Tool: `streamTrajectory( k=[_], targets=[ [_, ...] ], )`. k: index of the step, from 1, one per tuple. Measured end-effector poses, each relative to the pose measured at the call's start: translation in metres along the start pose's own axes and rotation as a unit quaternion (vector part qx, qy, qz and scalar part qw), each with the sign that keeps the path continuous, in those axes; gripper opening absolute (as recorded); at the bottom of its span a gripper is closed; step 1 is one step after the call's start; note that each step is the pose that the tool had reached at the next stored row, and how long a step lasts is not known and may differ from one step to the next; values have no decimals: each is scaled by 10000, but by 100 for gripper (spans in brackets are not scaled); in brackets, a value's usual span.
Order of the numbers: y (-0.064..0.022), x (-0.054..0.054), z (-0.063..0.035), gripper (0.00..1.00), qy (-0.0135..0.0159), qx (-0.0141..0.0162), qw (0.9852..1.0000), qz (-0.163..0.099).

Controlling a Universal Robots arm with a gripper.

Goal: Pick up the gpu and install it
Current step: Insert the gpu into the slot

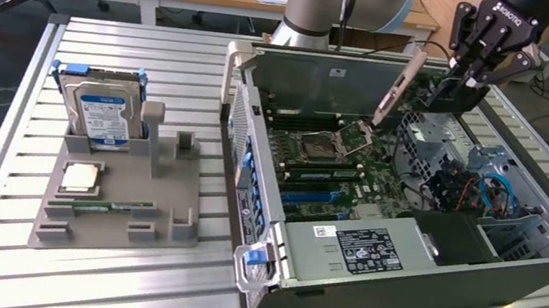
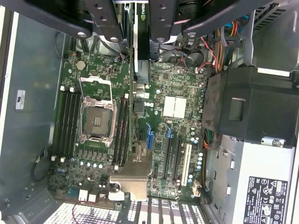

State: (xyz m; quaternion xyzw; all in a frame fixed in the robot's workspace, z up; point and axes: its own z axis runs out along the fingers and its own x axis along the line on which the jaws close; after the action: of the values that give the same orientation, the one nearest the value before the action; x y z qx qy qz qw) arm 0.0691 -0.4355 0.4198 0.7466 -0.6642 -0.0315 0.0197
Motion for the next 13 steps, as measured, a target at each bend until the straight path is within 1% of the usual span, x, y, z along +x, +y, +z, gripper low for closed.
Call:
streamTrajectory(
  k=[2,3,4,6,9,13],
  targets=[
    [17,-2,13,26,6,45,10000,0],
    [26,-3,18,26,9,63,10000,-1],
    [34,-4,23,26,9,72,10000,1],
    [42,-5,30,26,7,74,10000,47],
    [44,-5,38,26,-5,77,9996,265],
    [45,-5,40,26,-9,78,9995,290]
  ],
)
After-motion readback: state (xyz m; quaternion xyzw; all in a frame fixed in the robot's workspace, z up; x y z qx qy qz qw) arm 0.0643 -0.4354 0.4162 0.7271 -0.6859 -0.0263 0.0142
